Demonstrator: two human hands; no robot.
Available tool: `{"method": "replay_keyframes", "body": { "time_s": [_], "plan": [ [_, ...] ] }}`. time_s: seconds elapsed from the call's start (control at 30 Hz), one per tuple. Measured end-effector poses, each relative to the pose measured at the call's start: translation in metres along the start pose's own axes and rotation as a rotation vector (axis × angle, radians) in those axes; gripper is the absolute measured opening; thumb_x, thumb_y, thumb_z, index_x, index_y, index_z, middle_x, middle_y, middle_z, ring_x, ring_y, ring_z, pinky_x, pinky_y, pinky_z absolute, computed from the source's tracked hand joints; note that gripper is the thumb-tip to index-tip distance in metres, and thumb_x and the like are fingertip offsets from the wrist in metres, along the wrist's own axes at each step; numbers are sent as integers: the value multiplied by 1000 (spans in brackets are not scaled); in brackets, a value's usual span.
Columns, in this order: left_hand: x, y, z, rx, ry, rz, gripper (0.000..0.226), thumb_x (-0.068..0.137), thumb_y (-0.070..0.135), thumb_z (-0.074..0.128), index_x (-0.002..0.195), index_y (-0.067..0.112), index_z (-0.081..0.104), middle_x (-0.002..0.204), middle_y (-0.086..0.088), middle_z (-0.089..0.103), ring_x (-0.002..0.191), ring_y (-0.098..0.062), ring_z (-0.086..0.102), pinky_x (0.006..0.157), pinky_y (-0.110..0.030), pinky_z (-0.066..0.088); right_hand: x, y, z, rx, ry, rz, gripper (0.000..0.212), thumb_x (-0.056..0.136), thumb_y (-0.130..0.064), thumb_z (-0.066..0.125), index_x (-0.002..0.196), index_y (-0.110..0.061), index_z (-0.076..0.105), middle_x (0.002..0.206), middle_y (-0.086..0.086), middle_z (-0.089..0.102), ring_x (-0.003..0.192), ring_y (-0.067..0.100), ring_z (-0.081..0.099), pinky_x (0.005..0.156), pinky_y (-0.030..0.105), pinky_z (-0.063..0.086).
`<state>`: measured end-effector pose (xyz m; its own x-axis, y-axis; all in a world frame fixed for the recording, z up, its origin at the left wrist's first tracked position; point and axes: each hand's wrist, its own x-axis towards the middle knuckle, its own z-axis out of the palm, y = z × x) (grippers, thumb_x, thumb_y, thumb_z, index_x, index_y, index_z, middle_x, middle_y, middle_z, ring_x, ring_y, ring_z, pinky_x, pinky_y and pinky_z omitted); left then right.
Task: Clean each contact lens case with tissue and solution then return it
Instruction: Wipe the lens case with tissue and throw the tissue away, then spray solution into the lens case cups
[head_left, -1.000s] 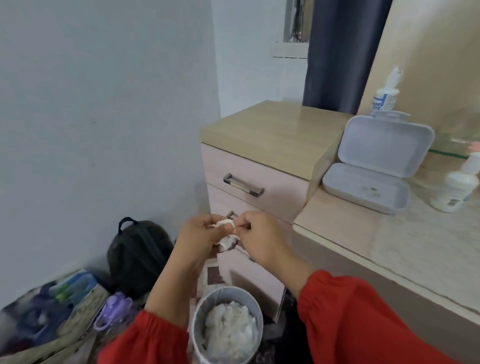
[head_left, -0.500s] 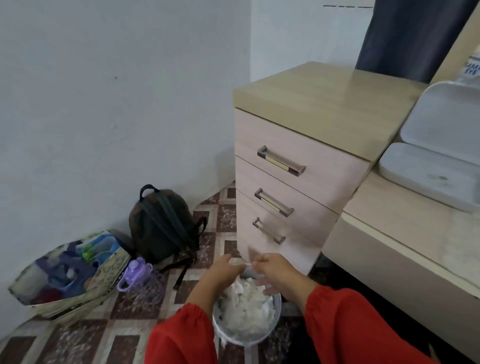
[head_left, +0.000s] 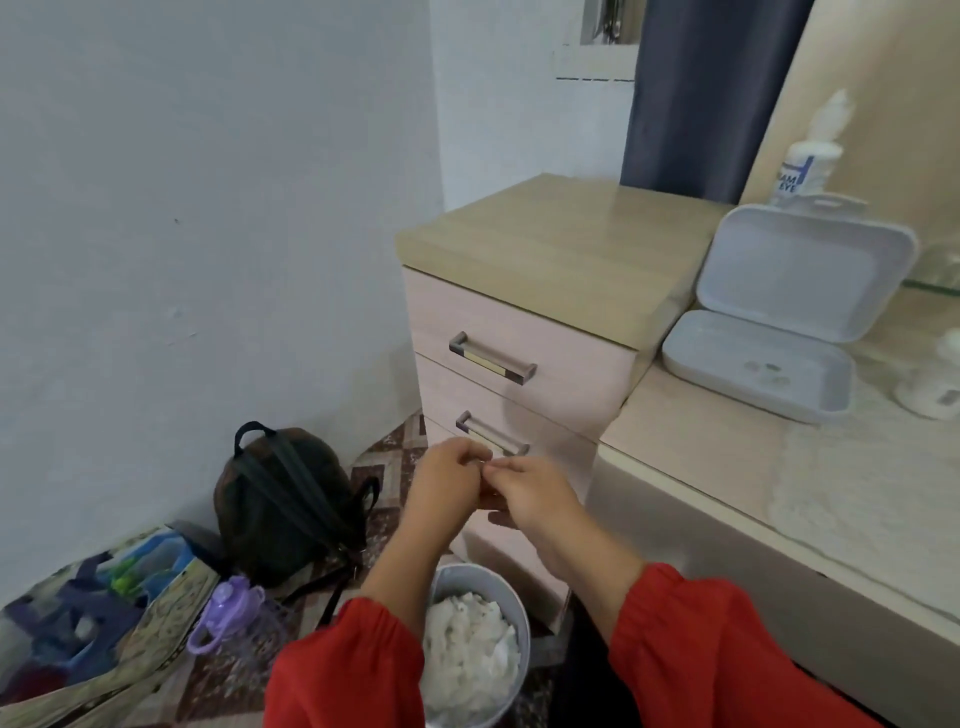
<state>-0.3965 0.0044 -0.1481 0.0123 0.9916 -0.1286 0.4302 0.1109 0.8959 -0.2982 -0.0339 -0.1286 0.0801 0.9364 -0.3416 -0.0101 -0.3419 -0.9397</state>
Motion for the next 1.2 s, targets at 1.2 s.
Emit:
{"method": "replay_keyframes", "body": {
  "time_s": [1.2],
  "plan": [
    [-35, 230, 295, -99, -383, 552, 53, 76, 20, 76, 121, 21, 48, 110, 2, 59, 100, -18, 58, 83, -34, 47, -101, -52, -363, 86, 874, -421, 14, 89, -19, 61, 88, -7, 67, 79, 10, 70, 65, 18, 61, 61, 31, 47]
  ]
}}
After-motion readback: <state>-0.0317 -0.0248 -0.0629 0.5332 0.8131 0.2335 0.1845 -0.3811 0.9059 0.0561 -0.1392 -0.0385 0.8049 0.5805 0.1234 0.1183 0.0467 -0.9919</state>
